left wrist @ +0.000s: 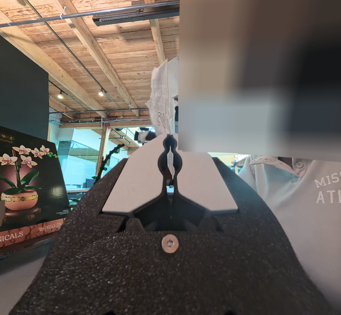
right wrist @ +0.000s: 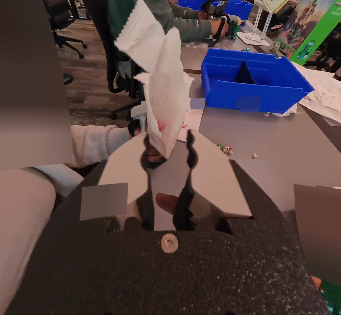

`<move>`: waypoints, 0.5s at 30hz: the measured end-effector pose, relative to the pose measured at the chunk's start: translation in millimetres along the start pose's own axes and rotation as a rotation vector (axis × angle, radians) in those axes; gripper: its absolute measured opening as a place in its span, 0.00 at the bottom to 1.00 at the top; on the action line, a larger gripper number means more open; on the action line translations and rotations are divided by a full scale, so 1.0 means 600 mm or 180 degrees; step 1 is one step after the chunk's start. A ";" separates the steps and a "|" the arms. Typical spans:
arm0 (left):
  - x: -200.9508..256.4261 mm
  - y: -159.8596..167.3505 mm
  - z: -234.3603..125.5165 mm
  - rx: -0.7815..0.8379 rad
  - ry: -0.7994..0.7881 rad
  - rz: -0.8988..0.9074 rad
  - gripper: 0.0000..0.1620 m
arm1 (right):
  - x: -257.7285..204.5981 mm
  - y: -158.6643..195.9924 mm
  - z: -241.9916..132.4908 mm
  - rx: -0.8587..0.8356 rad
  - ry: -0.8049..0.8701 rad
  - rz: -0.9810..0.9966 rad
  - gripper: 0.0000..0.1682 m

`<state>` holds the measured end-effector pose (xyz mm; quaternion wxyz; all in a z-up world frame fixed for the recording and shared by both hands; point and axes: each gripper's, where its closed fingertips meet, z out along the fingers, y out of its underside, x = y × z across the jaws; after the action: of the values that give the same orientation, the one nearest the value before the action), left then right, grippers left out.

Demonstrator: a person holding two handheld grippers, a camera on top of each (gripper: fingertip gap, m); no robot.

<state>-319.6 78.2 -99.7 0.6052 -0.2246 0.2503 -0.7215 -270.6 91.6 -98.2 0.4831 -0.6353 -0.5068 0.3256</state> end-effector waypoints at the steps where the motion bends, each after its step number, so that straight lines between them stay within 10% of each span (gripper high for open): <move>1: 0.000 0.006 0.003 -0.0060 -0.0012 0.0012 0.00 | 0.002 -0.001 0.003 0.0009 0.0004 0.0005 0.12; 15: -0.055 0.128 -0.035 -0.2383 -0.0860 0.0825 0.36 | 0.023 0.107 -0.067 -0.1010 -0.0028 -0.0210 0.00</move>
<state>-268.8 101.6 -165.5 0.5950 -0.4883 0.4399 -0.4627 -209.1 92.2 -144.8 0.3850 -0.6852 -0.5746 0.2282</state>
